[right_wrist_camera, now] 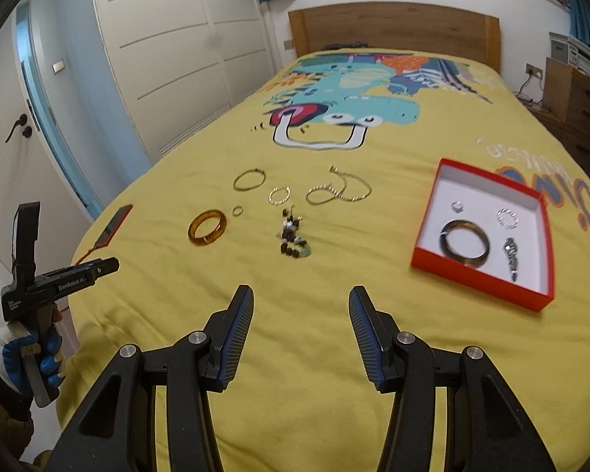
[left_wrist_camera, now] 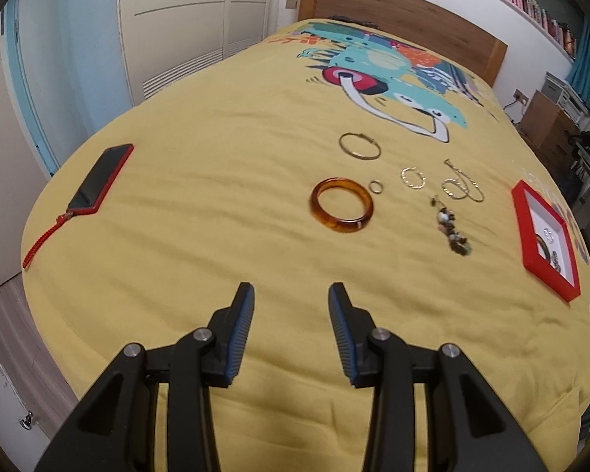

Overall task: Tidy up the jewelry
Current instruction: 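Move both open tools back over the remaining jewelry, then grasp the amber bangle with the left tool while the right tool grasps the beaded brown strand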

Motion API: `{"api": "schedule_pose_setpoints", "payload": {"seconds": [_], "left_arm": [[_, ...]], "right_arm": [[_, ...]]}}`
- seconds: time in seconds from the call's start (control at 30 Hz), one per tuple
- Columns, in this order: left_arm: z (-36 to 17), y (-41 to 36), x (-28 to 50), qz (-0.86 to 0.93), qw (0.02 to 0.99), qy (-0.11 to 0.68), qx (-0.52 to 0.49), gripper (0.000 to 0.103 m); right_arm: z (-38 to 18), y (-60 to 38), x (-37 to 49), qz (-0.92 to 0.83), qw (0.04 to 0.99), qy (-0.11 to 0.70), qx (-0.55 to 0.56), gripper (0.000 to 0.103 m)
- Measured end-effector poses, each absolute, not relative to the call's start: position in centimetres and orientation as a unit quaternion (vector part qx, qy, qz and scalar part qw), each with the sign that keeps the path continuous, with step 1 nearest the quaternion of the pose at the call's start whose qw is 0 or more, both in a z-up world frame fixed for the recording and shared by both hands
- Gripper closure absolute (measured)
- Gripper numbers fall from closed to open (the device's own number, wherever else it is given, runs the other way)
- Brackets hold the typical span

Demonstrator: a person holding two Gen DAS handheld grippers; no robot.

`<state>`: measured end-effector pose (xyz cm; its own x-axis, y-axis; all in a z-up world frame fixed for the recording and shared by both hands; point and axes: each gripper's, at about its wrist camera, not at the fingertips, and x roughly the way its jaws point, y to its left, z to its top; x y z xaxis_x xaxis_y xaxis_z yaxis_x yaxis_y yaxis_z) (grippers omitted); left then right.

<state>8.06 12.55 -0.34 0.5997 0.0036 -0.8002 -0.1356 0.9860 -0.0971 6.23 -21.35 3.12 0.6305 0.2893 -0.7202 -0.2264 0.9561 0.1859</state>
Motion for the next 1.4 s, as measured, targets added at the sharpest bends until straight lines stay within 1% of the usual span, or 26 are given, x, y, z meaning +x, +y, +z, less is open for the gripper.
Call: {"api": "schedule_pose_setpoints", "payload": {"seconds": [0.27,0.5,0.83,1.1,1.2,1.3,1.37,1.4], "left_arm": [[-2.8,13.7,11.6,0.042,0.882,0.461,-0.094,0.066],[-4.1,13.8,16.0,0.034,0.877,0.465,-0.111,0.066],[-6.1,12.8,22.5,0.023,0.872,0.479,-0.097,0.066],[-8.7,12.1,25.0,0.013,0.861,0.503,-0.080,0.066],[-9.5,11.7,25.3,0.016,0.858,0.508,-0.068,0.067],[-9.8,11.4,25.6,0.018,0.860,0.507,-0.061,0.067],[-9.8,11.3,25.7,0.017,0.860,0.506,-0.063,0.072],[-9.8,11.3,25.9,0.015,0.859,0.507,-0.065,0.078]], "right_arm": [[0.1,-19.4,9.6,0.151,0.884,0.441,0.034,0.053],[-2.1,-17.8,14.2,0.163,0.872,0.461,0.034,0.053],[-4.6,-15.3,20.5,0.179,0.862,0.472,0.032,0.053],[-6.7,-14.1,23.7,0.182,0.856,0.483,0.030,0.053],[-7.7,-13.7,24.6,0.179,0.852,0.491,0.028,0.055],[-8.9,-13.4,25.0,0.178,0.847,0.500,0.029,0.062],[-9.3,-13.2,25.1,0.178,0.845,0.503,0.023,0.066],[-9.5,-13.0,25.1,0.179,0.845,0.503,0.020,0.070]]}}
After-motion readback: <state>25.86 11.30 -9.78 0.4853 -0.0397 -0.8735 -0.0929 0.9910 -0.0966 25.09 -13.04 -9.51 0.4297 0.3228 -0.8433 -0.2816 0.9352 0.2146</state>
